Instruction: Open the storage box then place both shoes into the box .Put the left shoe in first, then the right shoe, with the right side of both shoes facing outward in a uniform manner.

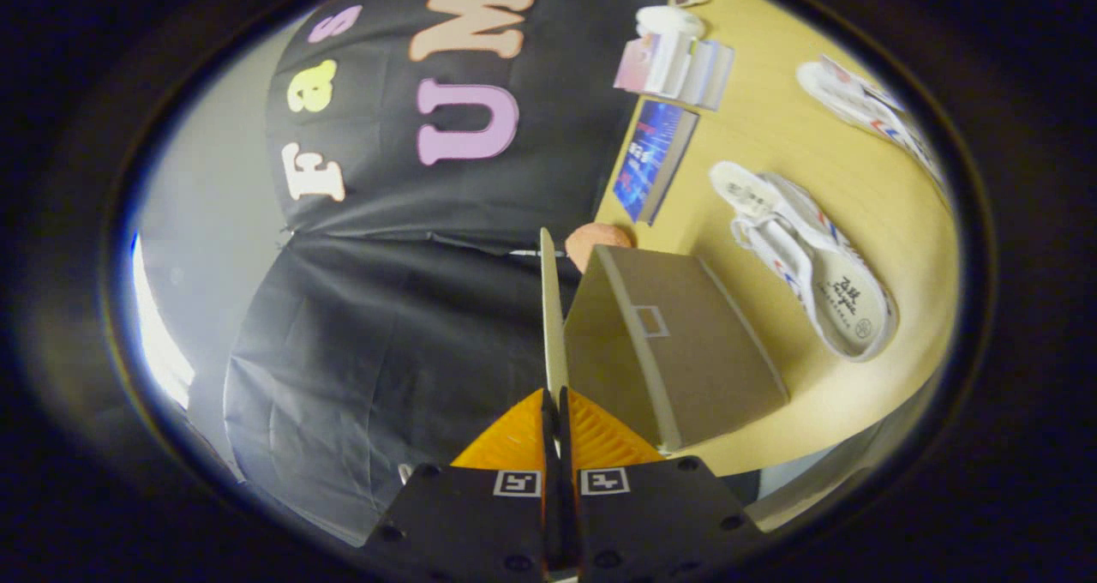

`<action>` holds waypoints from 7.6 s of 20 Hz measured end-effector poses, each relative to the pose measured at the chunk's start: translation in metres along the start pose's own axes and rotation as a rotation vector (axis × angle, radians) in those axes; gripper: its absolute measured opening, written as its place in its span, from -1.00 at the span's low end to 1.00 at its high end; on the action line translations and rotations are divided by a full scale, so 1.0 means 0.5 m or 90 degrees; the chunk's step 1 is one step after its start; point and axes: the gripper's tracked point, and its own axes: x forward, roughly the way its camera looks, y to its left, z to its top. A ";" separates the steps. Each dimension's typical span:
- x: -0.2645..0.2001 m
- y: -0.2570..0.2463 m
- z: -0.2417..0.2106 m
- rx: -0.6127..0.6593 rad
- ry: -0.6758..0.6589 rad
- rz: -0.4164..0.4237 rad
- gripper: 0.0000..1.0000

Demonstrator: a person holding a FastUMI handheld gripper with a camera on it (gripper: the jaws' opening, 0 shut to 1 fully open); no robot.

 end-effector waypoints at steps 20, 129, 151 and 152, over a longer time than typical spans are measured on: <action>0.196 0.272 -0.283 -0.299 0.217 0.102 -0.90; 0.339 -0.055 -0.027 -0.178 0.122 -0.314 -0.75; 0.355 -0.006 -0.019 -0.232 0.117 -0.262 1.00; 0.333 0.003 0.001 -0.236 0.112 -0.255 1.00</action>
